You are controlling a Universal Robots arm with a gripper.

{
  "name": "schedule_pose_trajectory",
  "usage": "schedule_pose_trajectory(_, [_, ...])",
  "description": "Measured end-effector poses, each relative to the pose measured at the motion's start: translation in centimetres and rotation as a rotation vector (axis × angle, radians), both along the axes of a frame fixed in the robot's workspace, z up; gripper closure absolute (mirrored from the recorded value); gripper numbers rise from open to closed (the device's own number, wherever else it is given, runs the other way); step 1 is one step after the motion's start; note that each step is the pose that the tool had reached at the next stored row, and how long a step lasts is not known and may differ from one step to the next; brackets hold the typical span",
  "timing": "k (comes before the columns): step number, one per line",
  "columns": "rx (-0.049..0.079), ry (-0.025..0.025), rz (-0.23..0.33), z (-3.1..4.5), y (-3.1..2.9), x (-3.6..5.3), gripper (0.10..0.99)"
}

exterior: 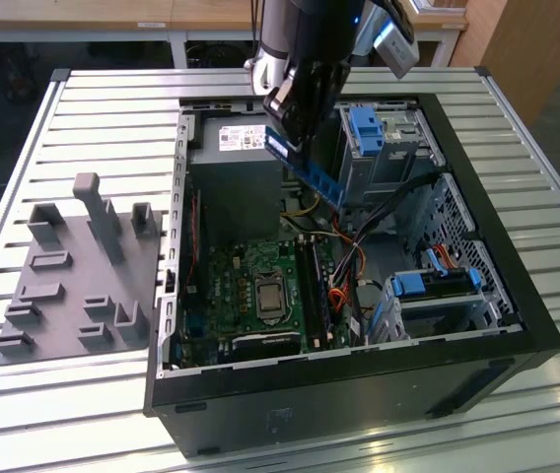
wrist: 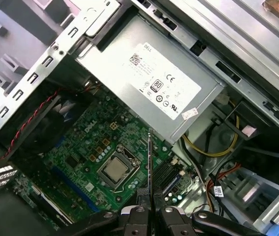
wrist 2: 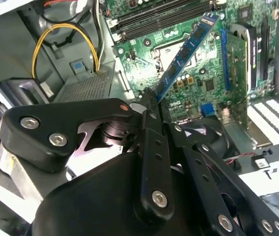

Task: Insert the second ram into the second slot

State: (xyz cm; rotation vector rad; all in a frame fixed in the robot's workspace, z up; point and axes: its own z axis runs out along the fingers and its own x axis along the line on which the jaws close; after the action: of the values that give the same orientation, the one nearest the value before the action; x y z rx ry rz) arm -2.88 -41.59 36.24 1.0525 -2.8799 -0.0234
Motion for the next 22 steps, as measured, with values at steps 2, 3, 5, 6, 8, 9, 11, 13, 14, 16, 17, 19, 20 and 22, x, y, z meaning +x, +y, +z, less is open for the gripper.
schedule_pose_trajectory(2, [0.000,0.0000,-0.020,-0.02,0.00,0.00,0.949])
schedule_pose_trajectory(3, [0.000,0.0000,-0.027,-0.03,-0.02,0.00,0.949])
schedule_pose_trajectory(5, [0.000,-0.0001,-0.031,-0.05,-0.04,0.00,0.949])
schedule_pose_trajectory(6, [0.000,0.0000,-0.031,-0.05,-0.05,0.00,0.949])
schedule_pose_trajectory(8, [0.000,0.0001,-0.031,-0.06,-0.06,0.00,0.949])
schedule_pose_trajectory(9, [0.000,0.0001,-0.031,-0.07,-0.06,0.00,0.949])
schedule_pose_trajectory(11, [0.000,0.0012,-0.031,-0.09,-0.06,0.01,0.949])
schedule_pose_trajectory(13, [0.000,0.0012,-0.031,-0.10,-0.06,0.01,0.949])
schedule_pose_trajectory(14, [0.000,0.0012,-0.031,-0.11,-0.06,0.01,0.949])
schedule_pose_trajectory(16, [0.000,0.0012,-0.031,-0.12,-0.06,0.00,0.949])
schedule_pose_trajectory(17, [0.000,0.0012,-0.031,-0.13,-0.06,0.00,0.949])
schedule_pose_trajectory(19, [0.000,0.0012,-0.034,-0.13,-0.06,0.00,0.949])
schedule_pose_trajectory(20, [0.000,0.0012,-0.036,-0.14,-0.06,0.00,0.949])
schedule_pose_trajectory(22, [0.000,0.0012,-0.039,-0.14,-0.06,0.00,0.949])
